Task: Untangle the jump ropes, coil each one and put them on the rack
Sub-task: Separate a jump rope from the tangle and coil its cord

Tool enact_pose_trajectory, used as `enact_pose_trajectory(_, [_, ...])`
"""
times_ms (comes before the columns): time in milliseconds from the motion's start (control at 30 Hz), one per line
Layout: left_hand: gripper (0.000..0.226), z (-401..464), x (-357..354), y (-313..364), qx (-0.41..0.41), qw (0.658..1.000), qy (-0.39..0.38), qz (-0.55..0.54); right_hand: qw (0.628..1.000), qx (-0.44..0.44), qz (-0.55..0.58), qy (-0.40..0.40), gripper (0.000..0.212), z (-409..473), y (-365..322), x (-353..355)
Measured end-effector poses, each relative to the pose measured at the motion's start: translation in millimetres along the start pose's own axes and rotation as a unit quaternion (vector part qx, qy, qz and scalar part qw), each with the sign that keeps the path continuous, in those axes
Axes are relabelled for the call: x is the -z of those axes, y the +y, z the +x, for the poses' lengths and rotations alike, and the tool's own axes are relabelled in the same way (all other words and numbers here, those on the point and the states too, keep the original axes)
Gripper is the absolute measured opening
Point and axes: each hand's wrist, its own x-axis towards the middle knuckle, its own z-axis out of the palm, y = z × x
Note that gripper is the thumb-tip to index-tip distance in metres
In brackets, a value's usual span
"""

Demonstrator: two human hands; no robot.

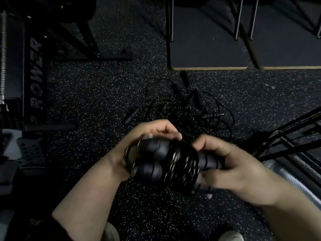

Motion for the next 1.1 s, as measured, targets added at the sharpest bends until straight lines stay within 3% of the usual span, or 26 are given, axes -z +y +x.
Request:
enact_pose_trajectory(100, [0.015,-3.3,-12.2,-0.3,0.035,0.994,0.107,0.000,0.990,0.085,0.032,0.104,0.034,2.0,-3.0,3.3])
enact_pose_trajectory(267, [0.022,-2.0,-19.7,13.9,0.076,0.995,0.068,0.024,0.969,0.070,-0.005,0.239,0.027,7.9,1.1,6.9])
enact_pose_trajectory(367, [0.030,-4.0,-20.5,14.1,0.081,0.995,0.064,-0.017,0.963,0.049,-0.016,0.266,0.024,10.1,2.0,4.3])
enact_pose_trajectory(500, [0.022,-4.8,-15.9,12.8,0.060,0.996,0.028,-0.057,0.947,0.035,-0.044,0.316,0.024,9.9,2.2,3.6])
enact_pose_trajectory(600, [0.039,-5.8,-18.5,14.7,0.061,0.993,0.022,-0.098,0.919,0.014,-0.197,0.342,0.023,10.9,6.0,3.9])
enact_pose_trajectory(667, [0.050,-4.6,-24.1,14.0,0.082,0.988,0.060,-0.115,0.897,-0.005,-0.301,0.324,0.029,12.1,6.5,-0.3])
enact_pose_trajectory(733, [0.055,-3.2,-27.8,9.9,0.101,0.982,0.107,-0.120,0.902,-0.023,-0.326,0.283,0.033,12.5,6.6,-4.5])
enact_pose_trajectory(800, [0.051,-3.0,-27.5,7.2,0.100,0.978,0.131,-0.129,0.923,-0.008,-0.286,0.258,0.028,13.2,8.8,-6.0])
enact_pose_trajectory(900, [0.044,-3.9,-26.3,11.7,0.075,0.981,0.112,-0.138,0.956,0.032,-0.102,0.274,0.037,15.9,12.9,-8.1])
enact_pose_trajectory(1033, [0.035,-2.4,-27.4,12.2,0.060,0.982,0.096,-0.148,0.956,-0.009,0.106,0.273,0.052,20.4,7.9,-9.5])
enact_pose_trajectory(1100, [0.042,-2.4,-28.0,11.6,0.063,0.984,0.084,-0.145,0.963,-0.040,0.125,0.236,0.054,18.9,3.6,-7.9])
